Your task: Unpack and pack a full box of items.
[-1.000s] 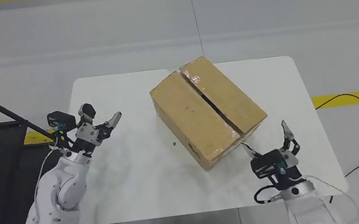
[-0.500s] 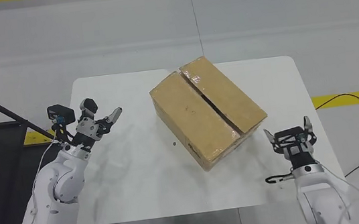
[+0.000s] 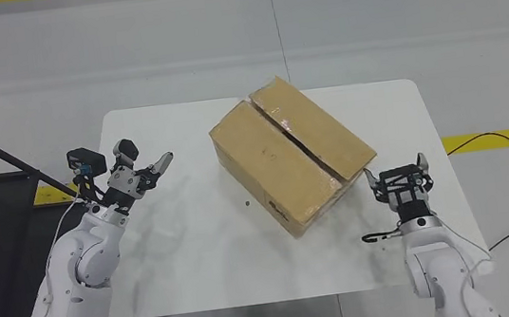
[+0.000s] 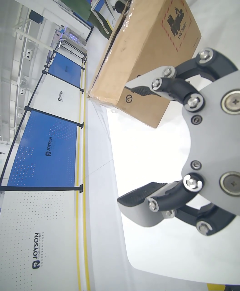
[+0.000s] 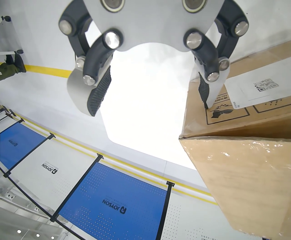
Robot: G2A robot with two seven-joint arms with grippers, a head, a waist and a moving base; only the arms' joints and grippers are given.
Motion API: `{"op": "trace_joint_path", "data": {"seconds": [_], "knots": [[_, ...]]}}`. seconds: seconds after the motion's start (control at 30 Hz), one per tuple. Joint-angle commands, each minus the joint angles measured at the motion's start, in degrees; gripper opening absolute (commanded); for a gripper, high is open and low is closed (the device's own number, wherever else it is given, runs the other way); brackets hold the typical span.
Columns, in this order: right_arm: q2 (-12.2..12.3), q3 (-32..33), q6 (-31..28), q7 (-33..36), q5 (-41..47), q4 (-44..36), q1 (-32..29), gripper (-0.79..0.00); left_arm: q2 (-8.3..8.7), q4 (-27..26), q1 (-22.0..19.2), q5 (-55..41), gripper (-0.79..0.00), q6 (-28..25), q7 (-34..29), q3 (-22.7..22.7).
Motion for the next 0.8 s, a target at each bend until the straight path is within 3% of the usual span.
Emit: {"op": "trace_joint_path", "data": {"seconds": [0.0, 0.27, 0.5, 0.77], "knots": [[-0.1, -0.3, 0.1, 0.1, 0.1, 0.5, 0.8, 0.000, 0.00, 0.0, 0.0, 0.0, 0.000, 0.0, 0.0, 0.0], [-0.6, -1.1, 0.6, -0.2, 0.8, 2.1, 3.5, 0.000, 0.00, 0.0, 0.0, 0.0, 0.000, 0.0, 0.0, 0.0], [-0.6, 1.2, 1.2, -1.8, 0.3, -2.2, 1.4, 0.000, -0.02, 0.3, 0.0, 0.0, 0.000, 1.2, -0.1, -0.1], [-0.4, 3.1, -1.6, -5.1, -0.7, -11.5, -2.3, 0.000, -0.11, 9.0, -6.1, 1.0, 0.000, 0.1, 2.4, 1.4]]}}
